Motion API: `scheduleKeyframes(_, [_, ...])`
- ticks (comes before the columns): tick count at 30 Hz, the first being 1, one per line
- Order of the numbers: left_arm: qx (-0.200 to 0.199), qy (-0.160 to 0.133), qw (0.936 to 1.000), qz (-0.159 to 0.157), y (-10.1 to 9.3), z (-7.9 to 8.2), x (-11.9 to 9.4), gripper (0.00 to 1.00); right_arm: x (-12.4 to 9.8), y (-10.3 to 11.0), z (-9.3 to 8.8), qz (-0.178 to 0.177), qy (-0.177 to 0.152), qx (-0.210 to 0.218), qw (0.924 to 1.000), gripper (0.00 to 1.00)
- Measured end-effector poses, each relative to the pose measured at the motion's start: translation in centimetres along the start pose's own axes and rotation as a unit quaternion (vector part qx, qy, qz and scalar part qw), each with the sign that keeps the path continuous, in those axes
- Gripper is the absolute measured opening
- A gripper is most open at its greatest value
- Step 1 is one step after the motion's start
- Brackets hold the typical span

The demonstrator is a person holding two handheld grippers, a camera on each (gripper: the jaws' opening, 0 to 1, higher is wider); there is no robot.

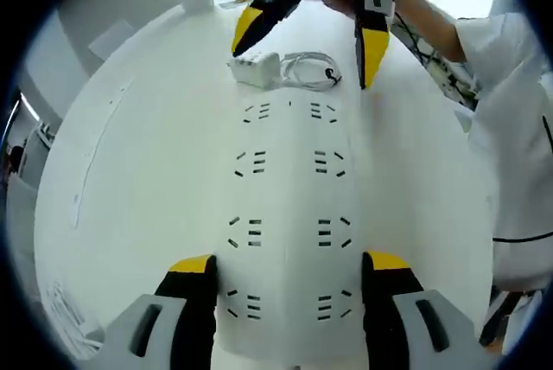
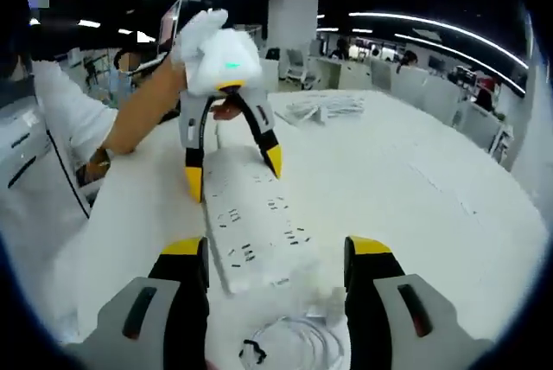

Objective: Straighten the power strip on the desk, plug the charger into it

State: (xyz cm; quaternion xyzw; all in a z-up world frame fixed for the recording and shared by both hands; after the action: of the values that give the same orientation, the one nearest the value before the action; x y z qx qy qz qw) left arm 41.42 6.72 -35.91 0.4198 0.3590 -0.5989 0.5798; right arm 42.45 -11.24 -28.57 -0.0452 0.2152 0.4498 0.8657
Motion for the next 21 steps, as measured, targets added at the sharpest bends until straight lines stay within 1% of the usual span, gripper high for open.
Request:
scheduleKeyframes(1, [0.007,-0.003,1.0000,-0.002,0.0,0.1,0.0,0.69,-0.5,-0.7,-0.2,-0.019,-0.009,0.001,0.9998,0.62])
scheduleKeyframes(2, [0.007,-0.003,1.0000,-0.002,-0.1,0.0,0.0,0.69,-1.2,-2.1,-0.8,-0.062,-0.014,-0.006,0.9980,0.62])
scheduleKeyframes(3, [0.008,-0.003,1.0000,-0.002,-0.1,0.1,0.0,0.69,-1.5,-3.0,-1.4,-0.089,-0.011,-0.018,0.9958,0.61])
scheduleKeyframes(4, [0.008,-0.003,1.0000,-0.002,0.0,0.1,0.0,0.69,-1.6,-3.7,-2.0,-0.107,-0.005,-0.034,0.9937,0.58])
scheduleKeyframes(5, [0.008,-0.004,1.0000,-0.002,0.0,0.1,0.0,0.69,-1.4,-4.0,-2.4,-0.114,-0.003,-0.038,0.9927,0.56])
scheduleKeyframes(6, [0.008,-0.005,1.0000,-0.002,0.0,0.1,0.0,0.69,-1.2,-4.0,-2.6,-0.113,-0.006,-0.035,0.9930,0.55])
scheduleKeyframes(9, [0.009,-0.010,0.9999,-0.001,0.0,0.0,0.0,0.69,-0.1,-4.4,-2.3,-0.106,-0.037,-0.012,0.9936,0.53])
scheduleKeyframes(11, [0.009,-0.011,0.9999,-0.002,0.3,-0.1,0.0,0.69,0.6,-4.9,-2.2,-0.101,-0.044,-0.010,0.9939,0.50])
scheduleKeyframes(13, [0.010,-0.014,0.9999,-0.002,0.3,-0.1,0.0,0.69,1.5,-5.1,-2.3,-0.092,-0.047,-0.018,0.9945,0.49])
scheduleKeyframes(15, [0.014,-0.020,0.9997,-0.004,0.3,-0.1,0.0,0.70,2.3,-5.7,-2.6,-0.086,-0.045,-0.018,0.9951,0.51])
scheduleKeyframes(17, [0.018,-0.026,0.9995,-0.005,0.3,-0.1,0.0,0.70,2.8,-6.2,-3.1,-0.089,-0.039,-0.018,0.9951,0.52])
scheduleKeyframes(21, [0.018,-0.028,0.9994,-0.005,0.2,0.0,0.0,0.70,3.2,-5.8,-3.4,-0.065,-0.044,-0.032,0.9964,0.48])
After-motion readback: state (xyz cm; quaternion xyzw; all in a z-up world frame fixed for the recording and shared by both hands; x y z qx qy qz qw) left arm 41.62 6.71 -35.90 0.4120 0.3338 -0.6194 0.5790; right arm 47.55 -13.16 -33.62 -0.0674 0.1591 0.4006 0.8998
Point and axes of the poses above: the point that each gripper's makers call its tool centre point, and the gripper's own axes: x roughly forward along the fingers, y roughly to its left, z roughly out of its top, the point moved 2 cm from there along -x, roughly backward along the fingers, and after that the axes turned 11 degrees about x, right-handed, at the moved point
